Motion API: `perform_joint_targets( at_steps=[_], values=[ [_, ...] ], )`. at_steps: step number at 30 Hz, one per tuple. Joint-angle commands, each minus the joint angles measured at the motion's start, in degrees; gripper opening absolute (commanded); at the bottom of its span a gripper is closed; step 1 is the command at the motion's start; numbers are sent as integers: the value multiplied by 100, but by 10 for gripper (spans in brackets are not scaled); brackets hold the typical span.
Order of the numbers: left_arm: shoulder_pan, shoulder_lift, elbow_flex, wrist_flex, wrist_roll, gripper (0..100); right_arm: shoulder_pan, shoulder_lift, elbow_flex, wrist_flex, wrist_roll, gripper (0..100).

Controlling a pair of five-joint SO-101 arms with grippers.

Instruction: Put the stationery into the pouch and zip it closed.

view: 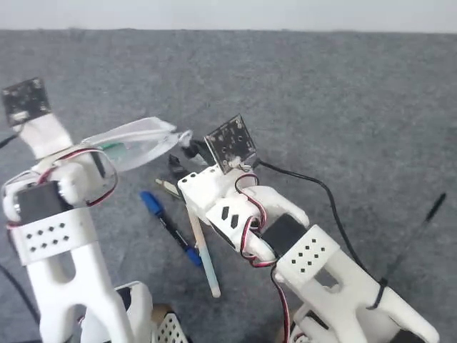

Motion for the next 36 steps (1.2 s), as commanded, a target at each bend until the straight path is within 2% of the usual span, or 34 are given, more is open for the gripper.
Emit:
perform_joint_targets(
  at_steps=[1,9,15,18,28,36],
  values=[
    [-378,9,-75,-141,193,9,66,-268,-747,910,-62,145],
    [-413,9,-84,-176,211,9,66,-268,-1204,1833,-26,144],
    [-431,9,-57,-255,220,9,31,-259,-1547,2941,-62,144],
    [-651,26,-57,-387,229,9,31,-259,-1371,3257,-70,144],
    [-888,18,-75,-404,229,9,-251,-189,-132,2536,-316,144],
    [-888,9,-84,-413,229,9,-286,1218,-264,2114,-352,144]
  ],
)
